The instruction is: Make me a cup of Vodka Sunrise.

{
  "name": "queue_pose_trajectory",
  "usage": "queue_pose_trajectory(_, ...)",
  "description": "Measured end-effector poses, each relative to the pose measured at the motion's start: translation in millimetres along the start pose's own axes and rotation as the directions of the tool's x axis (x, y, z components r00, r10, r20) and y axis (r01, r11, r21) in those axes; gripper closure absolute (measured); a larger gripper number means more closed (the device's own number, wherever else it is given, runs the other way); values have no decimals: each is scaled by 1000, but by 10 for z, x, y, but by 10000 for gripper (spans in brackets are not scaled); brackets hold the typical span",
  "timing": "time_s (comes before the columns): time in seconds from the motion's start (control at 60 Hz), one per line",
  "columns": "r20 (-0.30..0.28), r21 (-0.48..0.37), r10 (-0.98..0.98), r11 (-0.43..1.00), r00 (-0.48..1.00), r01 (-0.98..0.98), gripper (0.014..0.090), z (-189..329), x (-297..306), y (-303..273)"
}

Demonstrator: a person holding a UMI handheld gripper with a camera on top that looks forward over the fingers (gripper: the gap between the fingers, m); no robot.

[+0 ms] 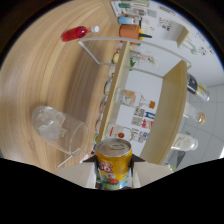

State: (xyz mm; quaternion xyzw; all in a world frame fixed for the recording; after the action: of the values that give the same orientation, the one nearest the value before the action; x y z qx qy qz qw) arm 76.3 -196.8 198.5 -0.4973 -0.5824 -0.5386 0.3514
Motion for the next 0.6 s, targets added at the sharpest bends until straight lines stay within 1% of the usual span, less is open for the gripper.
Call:
queue_pose_trajectory(0.1,-16,31,239,971,971,-238,539,-81,205,16)
queue_pose_trajectory(0.167,-18,47,464,885,885,-463,538,-152,382,98)
queue_pose_trajectory(0.25,0,96,733,677,681,-729,535,-266,629,233)
queue_pose_trajectory(0.333,30,141,916,392,400,-909,535,-375,816,473)
queue_pose_trajectory(0.35,37,138,940,332,340,-933,533,-362,858,533)
queue_pose_trajectory(0.45,34,138,998,54,60,-989,533,-445,813,996)
queue_pose_trajectory(0.533,18,123,993,-117,-116,-985,534,-425,606,1343)
queue_pose_trajectory(0.6,6,91,972,-233,-234,-968,536,-362,319,1568)
